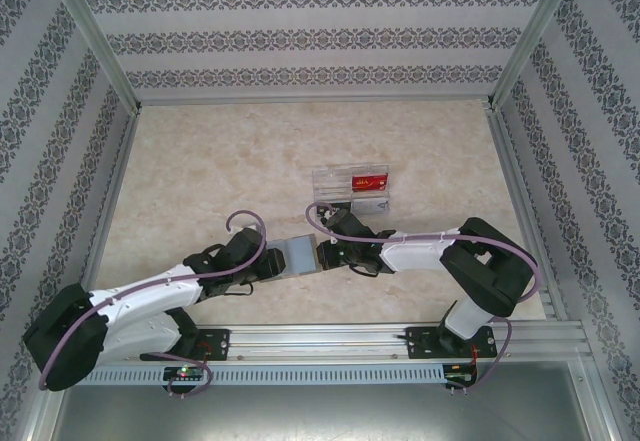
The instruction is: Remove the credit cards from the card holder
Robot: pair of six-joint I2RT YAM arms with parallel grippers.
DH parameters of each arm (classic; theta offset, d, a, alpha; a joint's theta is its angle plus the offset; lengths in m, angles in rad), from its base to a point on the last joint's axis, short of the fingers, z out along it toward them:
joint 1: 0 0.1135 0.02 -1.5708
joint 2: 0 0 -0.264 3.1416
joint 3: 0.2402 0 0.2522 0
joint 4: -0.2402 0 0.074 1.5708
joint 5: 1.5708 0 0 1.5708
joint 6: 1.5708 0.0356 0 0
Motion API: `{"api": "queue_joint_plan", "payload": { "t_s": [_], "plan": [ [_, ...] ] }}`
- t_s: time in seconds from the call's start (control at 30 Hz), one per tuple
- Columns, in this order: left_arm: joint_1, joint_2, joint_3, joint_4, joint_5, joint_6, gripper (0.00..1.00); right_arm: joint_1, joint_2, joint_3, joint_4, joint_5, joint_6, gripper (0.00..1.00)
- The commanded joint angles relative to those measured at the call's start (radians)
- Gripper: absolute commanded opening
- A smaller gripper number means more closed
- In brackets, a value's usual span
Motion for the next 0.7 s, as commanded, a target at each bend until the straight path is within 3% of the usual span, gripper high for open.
{"api": "queue_joint_plan", "payload": {
  "t_s": [0.0, 0.67],
  "plan": [
    [-0.013, 0.027, 0.035, -0.019, -0.019, 0.001, 0.56, 0.008, 0.013, 0.018, 0.018, -0.024, 0.015, 0.1],
    [-0.022, 0.117, 0.057, 0.145, 0.101, 0.024, 0.69, 0.013, 0.03, 0.021, 0.026, -0.032, 0.015, 0.11]
  ]
}}
